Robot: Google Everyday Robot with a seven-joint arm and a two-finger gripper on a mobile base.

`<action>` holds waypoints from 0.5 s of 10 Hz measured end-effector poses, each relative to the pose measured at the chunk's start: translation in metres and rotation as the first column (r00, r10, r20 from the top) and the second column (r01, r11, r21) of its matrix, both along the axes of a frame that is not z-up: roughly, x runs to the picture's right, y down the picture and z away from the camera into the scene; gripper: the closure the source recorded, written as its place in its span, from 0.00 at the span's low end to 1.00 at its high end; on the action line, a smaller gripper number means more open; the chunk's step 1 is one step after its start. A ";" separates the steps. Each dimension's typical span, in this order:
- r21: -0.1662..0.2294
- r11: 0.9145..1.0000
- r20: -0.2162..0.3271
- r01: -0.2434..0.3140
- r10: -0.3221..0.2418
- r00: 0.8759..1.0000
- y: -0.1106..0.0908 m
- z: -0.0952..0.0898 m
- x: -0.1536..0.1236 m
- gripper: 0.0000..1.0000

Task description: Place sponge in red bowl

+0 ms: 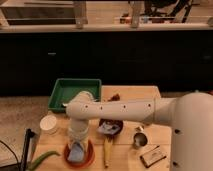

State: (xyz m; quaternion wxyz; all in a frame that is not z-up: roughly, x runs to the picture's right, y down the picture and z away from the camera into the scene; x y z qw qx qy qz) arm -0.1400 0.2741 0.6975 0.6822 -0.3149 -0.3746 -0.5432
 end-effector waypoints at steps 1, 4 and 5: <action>-0.005 1.000 0.005 0.018 -0.018 1.000 0.001 0.002 0.001 1.00; -0.014 0.998 0.020 0.062 -0.062 0.998 0.002 0.004 -0.001 1.00; -0.016 0.997 0.022 0.069 -0.069 0.997 0.002 0.005 0.000 1.00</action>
